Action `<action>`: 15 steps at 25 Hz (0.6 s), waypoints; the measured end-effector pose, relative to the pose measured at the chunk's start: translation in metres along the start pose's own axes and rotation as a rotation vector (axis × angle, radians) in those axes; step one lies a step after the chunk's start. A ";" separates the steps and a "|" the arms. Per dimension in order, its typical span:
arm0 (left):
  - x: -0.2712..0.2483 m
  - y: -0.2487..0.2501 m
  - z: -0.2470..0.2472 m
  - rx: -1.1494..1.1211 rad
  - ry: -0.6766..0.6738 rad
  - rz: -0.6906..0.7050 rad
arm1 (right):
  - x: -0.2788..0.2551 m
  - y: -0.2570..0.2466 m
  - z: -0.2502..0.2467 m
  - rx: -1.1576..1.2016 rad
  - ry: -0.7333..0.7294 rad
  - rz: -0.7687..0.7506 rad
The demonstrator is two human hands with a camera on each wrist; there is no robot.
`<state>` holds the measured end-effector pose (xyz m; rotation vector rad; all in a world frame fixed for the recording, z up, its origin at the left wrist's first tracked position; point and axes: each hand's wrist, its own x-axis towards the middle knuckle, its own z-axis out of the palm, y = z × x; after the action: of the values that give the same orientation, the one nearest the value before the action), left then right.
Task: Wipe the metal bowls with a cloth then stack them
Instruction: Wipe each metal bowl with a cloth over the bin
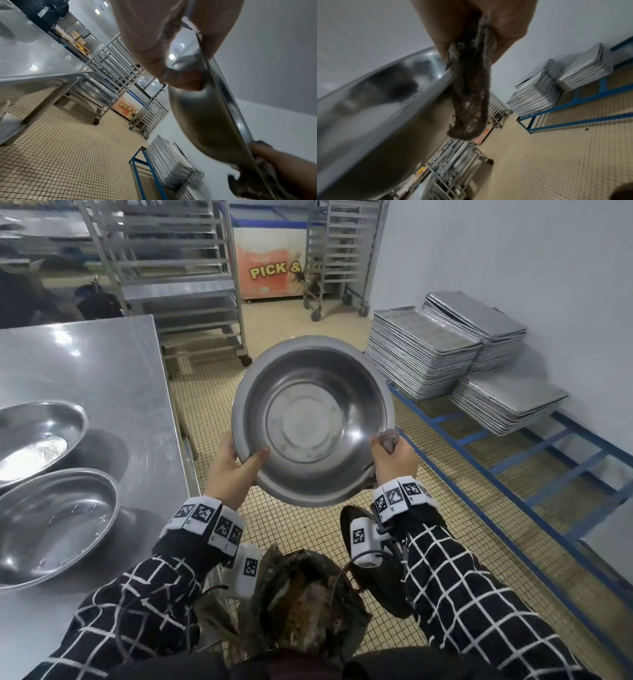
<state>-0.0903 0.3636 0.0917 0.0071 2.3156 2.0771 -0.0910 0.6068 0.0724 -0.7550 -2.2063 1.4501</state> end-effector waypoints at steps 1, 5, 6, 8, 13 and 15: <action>-0.004 -0.001 0.003 -0.037 0.004 0.021 | -0.004 -0.006 0.002 0.030 0.033 0.022; -0.014 -0.008 0.023 -0.125 -0.072 -0.002 | -0.030 -0.025 0.011 0.272 0.074 0.047; -0.016 -0.007 0.026 -0.103 -0.058 -0.026 | -0.036 -0.026 0.014 0.311 0.068 0.027; -0.014 -0.004 0.027 -0.110 0.022 -0.108 | -0.046 -0.027 0.017 0.369 0.012 0.001; -0.004 -0.001 0.014 -0.175 0.108 -0.132 | -0.053 -0.013 0.014 0.118 -0.173 0.051; -0.002 -0.003 0.009 -0.078 0.107 -0.131 | -0.059 -0.008 0.013 0.049 -0.183 0.072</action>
<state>-0.0876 0.3719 0.0881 -0.2558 2.2222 2.1505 -0.0546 0.5579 0.0732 -0.7183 -2.2881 1.6625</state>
